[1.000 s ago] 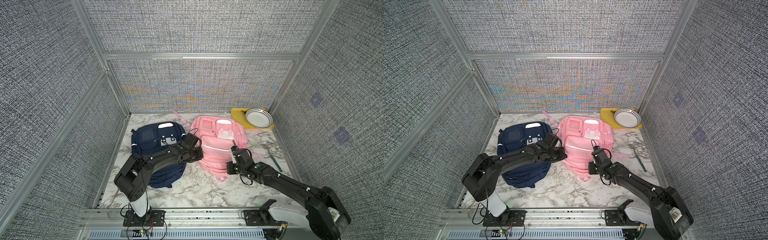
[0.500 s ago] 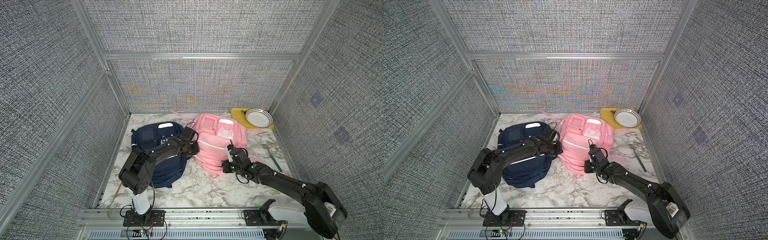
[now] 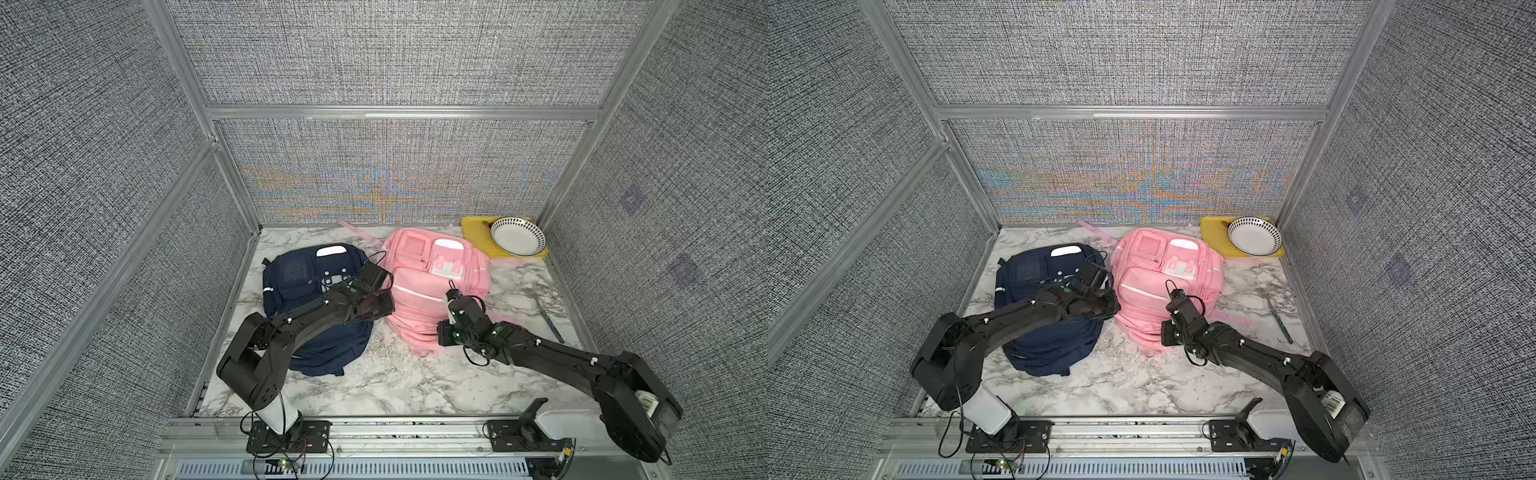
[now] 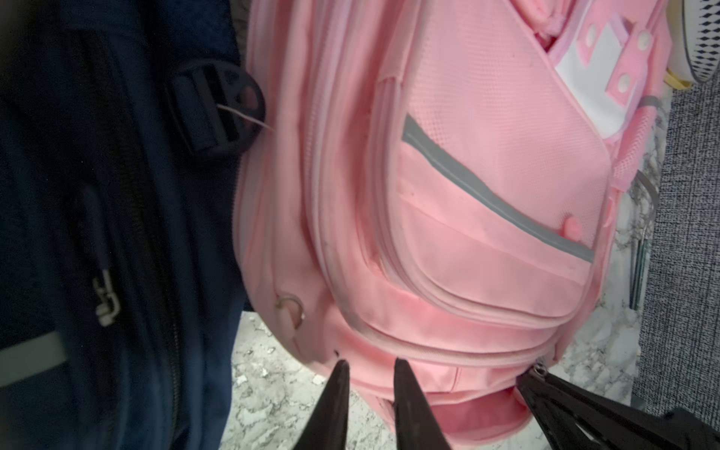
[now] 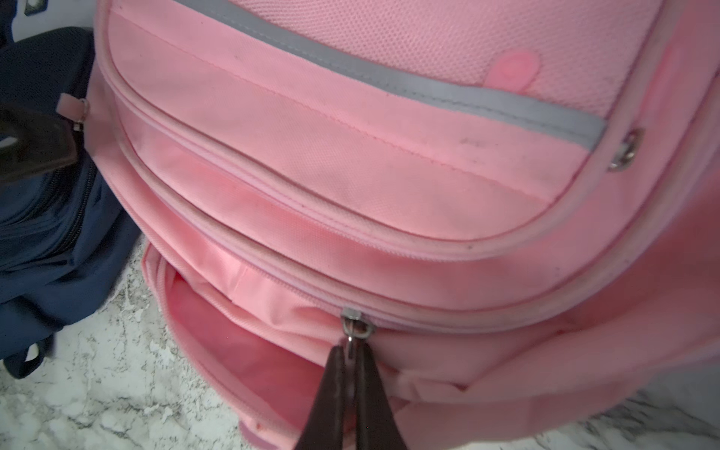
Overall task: Zip up the backpack
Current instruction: Zip the zipper on the backpack.
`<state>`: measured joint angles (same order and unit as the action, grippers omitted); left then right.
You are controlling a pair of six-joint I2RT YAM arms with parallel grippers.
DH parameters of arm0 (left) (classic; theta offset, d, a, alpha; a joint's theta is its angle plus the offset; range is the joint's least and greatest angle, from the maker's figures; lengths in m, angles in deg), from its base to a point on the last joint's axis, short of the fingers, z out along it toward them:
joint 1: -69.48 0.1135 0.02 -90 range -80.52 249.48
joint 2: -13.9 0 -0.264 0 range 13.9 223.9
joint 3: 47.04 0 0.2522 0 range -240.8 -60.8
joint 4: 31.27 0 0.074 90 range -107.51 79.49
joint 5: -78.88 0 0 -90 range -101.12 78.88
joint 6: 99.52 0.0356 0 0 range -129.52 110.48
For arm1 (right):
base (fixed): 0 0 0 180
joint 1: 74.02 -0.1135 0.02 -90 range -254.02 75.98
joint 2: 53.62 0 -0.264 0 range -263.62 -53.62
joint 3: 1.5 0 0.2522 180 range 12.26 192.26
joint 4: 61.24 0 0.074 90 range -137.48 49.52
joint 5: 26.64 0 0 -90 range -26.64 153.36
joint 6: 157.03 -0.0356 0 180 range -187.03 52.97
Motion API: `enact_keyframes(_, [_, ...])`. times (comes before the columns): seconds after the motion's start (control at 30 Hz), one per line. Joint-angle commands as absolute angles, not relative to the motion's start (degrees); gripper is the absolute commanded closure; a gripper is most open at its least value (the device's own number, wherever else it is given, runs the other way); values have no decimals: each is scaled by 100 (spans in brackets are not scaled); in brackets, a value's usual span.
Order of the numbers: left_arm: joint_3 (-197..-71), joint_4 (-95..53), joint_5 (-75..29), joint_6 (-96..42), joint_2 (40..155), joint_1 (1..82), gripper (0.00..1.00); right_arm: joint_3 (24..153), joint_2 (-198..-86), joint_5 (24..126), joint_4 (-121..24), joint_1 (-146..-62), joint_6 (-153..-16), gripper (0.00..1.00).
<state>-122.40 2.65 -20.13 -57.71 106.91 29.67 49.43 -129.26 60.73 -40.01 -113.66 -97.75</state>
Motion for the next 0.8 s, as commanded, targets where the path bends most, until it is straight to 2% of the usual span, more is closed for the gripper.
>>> enact_keyframes(0.0, [-12253,160,-1999,-5997,10605,2736,73,5009,-12945,6019,-4171,-11426,-9746,100])
enact_keyframes(0.37, [-12467,-184,-2167,-6684,11235,2041,67,5178,-13009,5923,-4216,-11639,-9673,100])
enact_keyframes(0.57, [-12554,-346,-2106,-6847,11383,1969,53,5142,-12982,5879,-4234,-11738,-9674,100])
enact_keyframes(0.77, [-12748,-310,-2000,-6883,11443,1873,47,5109,-13010,5854,-4255,-11805,-9665,100])
